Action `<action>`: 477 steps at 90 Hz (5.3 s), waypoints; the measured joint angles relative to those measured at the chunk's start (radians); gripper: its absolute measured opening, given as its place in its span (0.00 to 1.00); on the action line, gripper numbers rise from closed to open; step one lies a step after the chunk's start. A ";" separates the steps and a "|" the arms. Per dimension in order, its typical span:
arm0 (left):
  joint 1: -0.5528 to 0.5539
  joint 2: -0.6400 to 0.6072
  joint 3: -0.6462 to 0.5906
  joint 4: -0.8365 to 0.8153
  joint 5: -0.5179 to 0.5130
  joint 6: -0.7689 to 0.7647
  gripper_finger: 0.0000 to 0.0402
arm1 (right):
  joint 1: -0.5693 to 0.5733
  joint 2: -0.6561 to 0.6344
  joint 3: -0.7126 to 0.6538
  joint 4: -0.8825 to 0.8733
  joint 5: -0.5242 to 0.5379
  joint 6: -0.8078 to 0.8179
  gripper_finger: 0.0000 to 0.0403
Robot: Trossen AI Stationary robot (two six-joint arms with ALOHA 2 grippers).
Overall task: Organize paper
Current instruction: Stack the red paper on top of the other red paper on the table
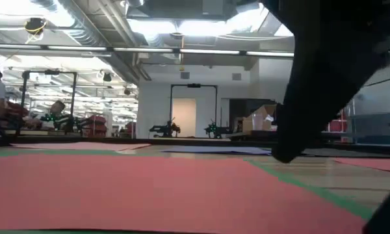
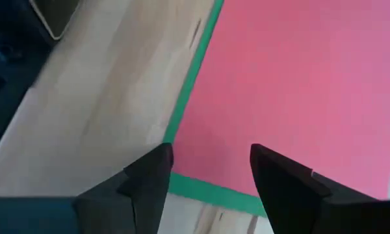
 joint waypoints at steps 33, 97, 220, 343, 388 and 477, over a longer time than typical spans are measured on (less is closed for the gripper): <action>0.009 0.007 -0.001 -0.001 0.024 -0.006 0.00 | -0.004 0.004 0.000 0.009 0.002 -0.006 0.50; 0.017 0.005 0.041 0.097 0.062 0.139 0.00 | -0.018 0.009 -0.003 0.014 -0.012 0.039 0.08; 0.188 0.002 0.093 -0.252 0.252 0.140 0.00 | -0.002 0.009 0.073 -0.126 -0.036 0.017 0.21; 0.189 0.008 0.090 -0.236 0.268 0.158 0.00 | -0.011 0.008 0.075 -0.209 -0.044 0.027 0.25; 0.189 0.008 0.090 -0.236 0.268 0.160 0.00 | -0.033 0.008 0.049 -0.202 -0.062 0.019 0.25; 0.187 0.008 0.090 -0.236 0.268 0.164 0.00 | -0.029 0.006 0.031 -0.120 -0.077 -0.032 0.25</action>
